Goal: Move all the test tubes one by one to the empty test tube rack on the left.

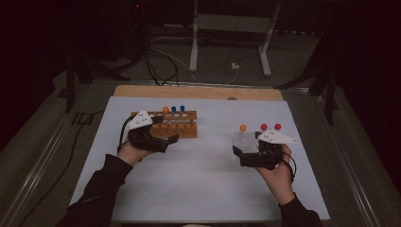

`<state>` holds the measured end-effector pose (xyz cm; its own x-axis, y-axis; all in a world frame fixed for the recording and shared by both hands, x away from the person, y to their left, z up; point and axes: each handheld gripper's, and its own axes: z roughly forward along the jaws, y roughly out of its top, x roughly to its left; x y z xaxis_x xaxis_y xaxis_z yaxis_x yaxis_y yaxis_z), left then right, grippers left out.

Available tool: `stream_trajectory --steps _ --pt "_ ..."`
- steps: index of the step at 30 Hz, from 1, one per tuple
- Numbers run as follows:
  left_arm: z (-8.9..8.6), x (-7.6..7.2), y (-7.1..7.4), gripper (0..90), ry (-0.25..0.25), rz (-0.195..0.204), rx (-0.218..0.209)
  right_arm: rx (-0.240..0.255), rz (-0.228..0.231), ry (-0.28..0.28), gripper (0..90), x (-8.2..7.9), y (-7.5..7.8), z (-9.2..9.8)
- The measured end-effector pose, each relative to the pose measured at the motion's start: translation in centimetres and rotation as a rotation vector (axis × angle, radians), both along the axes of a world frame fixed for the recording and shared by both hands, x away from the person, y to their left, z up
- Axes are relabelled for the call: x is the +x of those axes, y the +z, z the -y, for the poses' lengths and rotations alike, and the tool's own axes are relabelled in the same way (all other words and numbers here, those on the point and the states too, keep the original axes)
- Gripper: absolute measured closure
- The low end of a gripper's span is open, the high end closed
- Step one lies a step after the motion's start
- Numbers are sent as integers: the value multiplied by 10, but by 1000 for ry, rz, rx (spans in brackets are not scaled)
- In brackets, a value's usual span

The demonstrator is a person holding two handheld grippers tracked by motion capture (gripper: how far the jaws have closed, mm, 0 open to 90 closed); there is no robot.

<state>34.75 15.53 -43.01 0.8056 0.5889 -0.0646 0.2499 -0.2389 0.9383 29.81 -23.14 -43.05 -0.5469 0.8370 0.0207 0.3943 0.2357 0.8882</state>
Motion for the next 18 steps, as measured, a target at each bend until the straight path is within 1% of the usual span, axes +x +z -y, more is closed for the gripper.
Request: stream_trajectory --steps 1,2,3,4,5,6,7,8,12,14,15,18 --pt "0 -3 -1 45 0 -1 -5 9 -7 -25 78 2 -2 1" --pt "1 -5 -2 45 -6 -2 -5 9 -11 -34 80 4 -3 1" --pt "1 -7 -3 45 -12 -2 -1 0 -10 -44 106 6 -5 2" --pt "1 -9 -4 45 -13 -4 2 -3 -15 -50 166 8 -7 2" --pt "2 -10 -5 45 -19 -6 6 3 -14 -59 172 9 -9 3" --pt "2 -11 -6 45 -22 -7 8 2 -16 -68 197 11 -10 3" --pt "2 -12 -7 45 -23 -9 11 -11 -20 -71 243 14 -12 3" --pt "2 -12 -7 45 -28 -11 9 -18 -23 -76 266 16 -14 3" --pt "2 -15 -4 45 -30 1 14 -51 -37 -95 391 24 -21 3" --pt "2 -16 -3 45 -34 6 11 -61 -54 -99 439 27 -24 5" --pt "2 -16 -2 45 -36 7 9 -63 -58 -110 465 29 -25 5" --pt "2 -16 -2 45 -41 5 6 -68 -76 -122 512 34 -27 7"
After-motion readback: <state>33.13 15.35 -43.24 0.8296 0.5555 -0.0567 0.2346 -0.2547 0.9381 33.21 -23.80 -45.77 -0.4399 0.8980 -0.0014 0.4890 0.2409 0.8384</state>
